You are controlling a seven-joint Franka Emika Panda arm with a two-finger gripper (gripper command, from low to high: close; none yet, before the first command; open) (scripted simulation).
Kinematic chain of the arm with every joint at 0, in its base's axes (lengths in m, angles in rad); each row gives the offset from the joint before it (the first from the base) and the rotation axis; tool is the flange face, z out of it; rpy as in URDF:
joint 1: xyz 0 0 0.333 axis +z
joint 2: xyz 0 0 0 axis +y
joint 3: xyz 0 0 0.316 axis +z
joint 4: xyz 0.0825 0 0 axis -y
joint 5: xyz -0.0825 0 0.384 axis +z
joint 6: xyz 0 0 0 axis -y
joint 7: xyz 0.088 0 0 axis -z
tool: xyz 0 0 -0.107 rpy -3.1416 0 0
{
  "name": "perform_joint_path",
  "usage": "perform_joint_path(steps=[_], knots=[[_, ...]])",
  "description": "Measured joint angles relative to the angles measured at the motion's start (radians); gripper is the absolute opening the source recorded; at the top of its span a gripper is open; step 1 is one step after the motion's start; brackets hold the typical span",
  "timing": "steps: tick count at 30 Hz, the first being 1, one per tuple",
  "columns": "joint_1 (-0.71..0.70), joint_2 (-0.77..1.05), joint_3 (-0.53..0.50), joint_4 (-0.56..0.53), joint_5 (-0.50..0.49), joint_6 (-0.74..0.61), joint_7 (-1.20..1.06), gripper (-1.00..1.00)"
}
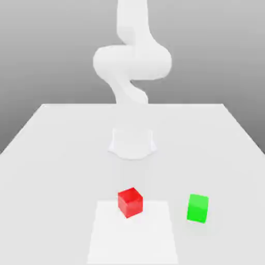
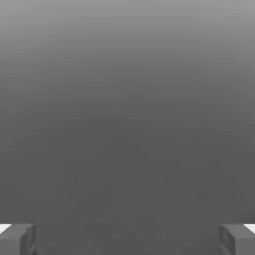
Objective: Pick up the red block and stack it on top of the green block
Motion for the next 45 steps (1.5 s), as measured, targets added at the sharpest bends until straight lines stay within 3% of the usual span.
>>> perform_joint_path(steps=[16, 23, 24, 31, 38, 45], knots=[[0.088, 0.527, -0.119, -0.505, -0.044, 0.406, -0.406, 0.0], [0.063, 0.869, -0.06, -0.532, 0.094, 0.678, -0.569, 0.0], [0.044, 0.904, -0.038, -0.527, 0.105, 0.708, -0.577, -1.0], [0.036, 0.912, -0.03, -0.526, 0.103, 0.714, -0.576, -1.0], [0.033, 0.685, -0.058, -0.559, 0.001, 0.52, -0.503, -1.0], [0.172, 0.625, 0.029, -0.5, 0.018, 0.401, -0.666, -1.0]])
